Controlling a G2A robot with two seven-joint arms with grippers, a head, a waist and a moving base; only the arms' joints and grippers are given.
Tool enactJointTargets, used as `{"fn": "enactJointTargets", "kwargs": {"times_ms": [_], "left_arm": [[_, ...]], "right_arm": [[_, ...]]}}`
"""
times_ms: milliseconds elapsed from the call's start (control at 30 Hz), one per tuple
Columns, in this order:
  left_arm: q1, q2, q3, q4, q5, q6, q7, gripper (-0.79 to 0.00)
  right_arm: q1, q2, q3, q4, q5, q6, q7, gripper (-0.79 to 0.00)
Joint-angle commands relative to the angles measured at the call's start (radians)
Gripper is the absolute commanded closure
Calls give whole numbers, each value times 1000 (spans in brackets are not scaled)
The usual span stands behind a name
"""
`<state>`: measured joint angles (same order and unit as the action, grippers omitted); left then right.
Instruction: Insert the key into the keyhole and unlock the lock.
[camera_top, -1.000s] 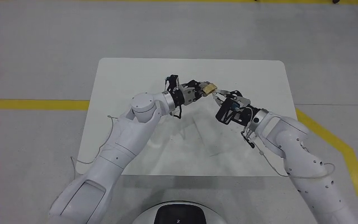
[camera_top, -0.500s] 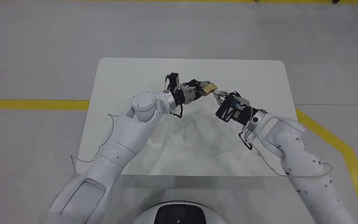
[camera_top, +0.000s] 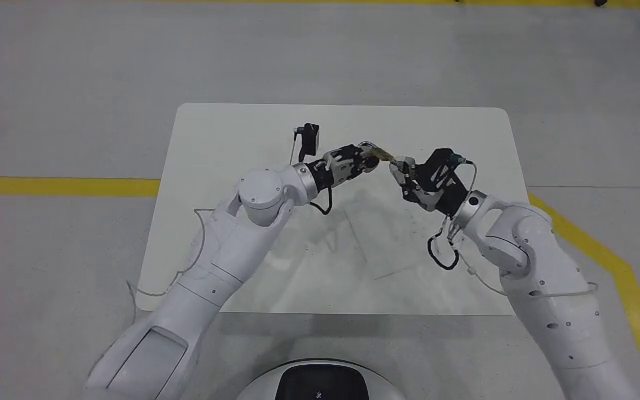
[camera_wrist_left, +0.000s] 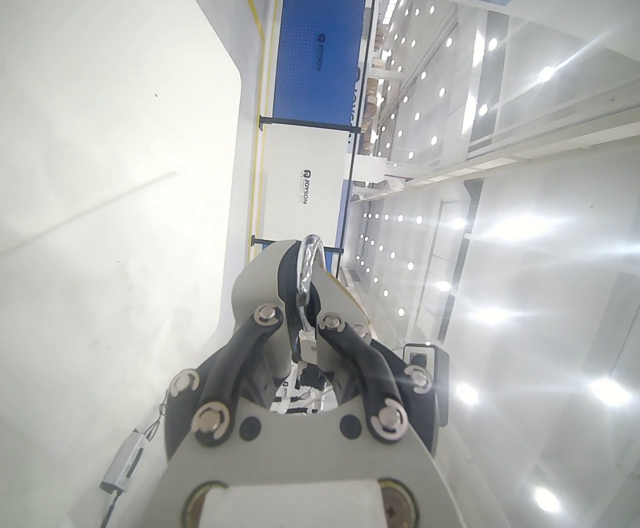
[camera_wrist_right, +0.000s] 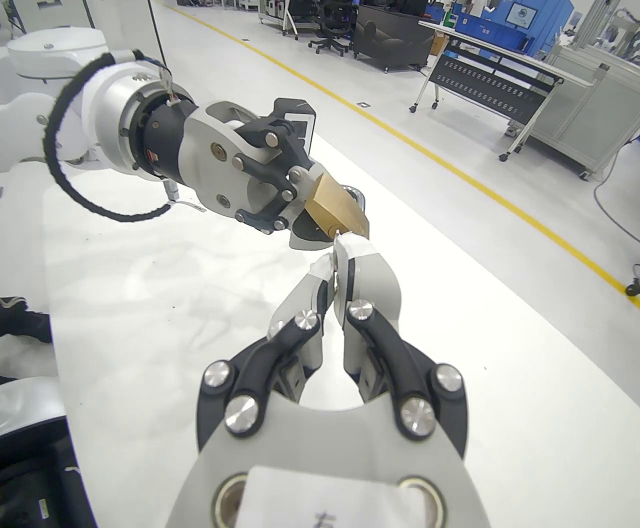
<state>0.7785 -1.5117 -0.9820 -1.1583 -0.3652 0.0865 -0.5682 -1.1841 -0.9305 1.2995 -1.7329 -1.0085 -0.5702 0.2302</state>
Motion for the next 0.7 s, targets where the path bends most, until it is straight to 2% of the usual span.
{"fn": "enactJointTargets", "kwargs": {"times_ms": [0, 400, 433, 500, 567, 667], "left_arm": [[2, 2, 1, -9, 32, -6, 7, 0], [26, 12, -26, -47, 55, -12, -10, 0], [26, 12, -27, -47, 57, -9, -14, 0], [27, 13, -27, -48, 60, -7, -19, 0], [26, 13, -27, -48, 61, -4, -26, 0], [24, 13, -28, -45, 62, -1, -32, 0]], "right_arm": [[6, -1, 3, 13, 35, -10, 10, 0], [7, -3, 44, 65, 169, -45, 5, 0], [6, -4, 50, 72, 188, -50, 1, -142], [6, -3, 62, 83, 207, -59, 0, -536], [4, -2, 74, 88, 209, -58, 1, -785], [-2, -1, 95, 96, 217, -48, -7, -785]]}}
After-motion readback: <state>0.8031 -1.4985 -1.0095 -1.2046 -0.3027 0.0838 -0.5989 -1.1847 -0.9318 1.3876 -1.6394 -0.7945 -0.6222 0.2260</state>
